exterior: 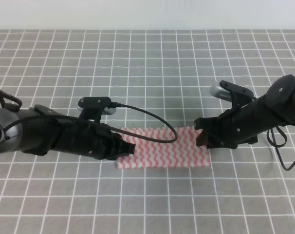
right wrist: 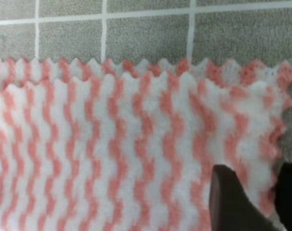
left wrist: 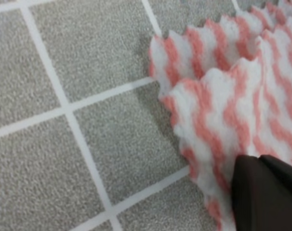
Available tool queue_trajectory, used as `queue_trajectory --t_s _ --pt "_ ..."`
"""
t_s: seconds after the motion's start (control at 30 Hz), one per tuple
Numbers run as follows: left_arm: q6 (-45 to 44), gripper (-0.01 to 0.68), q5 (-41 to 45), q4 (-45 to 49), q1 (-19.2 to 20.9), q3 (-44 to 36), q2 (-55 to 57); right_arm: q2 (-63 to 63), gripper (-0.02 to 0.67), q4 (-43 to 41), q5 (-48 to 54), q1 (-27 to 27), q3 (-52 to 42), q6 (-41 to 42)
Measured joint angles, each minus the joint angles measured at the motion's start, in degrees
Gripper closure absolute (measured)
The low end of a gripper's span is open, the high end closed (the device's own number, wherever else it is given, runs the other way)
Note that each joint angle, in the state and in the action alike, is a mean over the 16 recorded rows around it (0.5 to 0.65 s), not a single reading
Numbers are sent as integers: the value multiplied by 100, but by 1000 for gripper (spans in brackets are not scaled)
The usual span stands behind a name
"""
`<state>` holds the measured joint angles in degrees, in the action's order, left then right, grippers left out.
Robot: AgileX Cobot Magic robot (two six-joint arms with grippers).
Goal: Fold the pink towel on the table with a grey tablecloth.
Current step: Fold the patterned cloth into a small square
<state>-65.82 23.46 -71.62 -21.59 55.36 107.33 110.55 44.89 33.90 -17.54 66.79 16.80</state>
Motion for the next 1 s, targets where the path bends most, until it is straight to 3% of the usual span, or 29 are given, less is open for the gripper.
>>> queue_trajectory --t_s 0.2,0.7,1.0 --pt "0 675 0 -1 0 2 2 41 453 19 27 0 5 -7" --pt "-1 675 2 -4 1 7 5 -30 655 -74 99 0 17 -53" --pt "-1 675 10 -6 1 9 7 -245 663 14 239 -3 241 -23"
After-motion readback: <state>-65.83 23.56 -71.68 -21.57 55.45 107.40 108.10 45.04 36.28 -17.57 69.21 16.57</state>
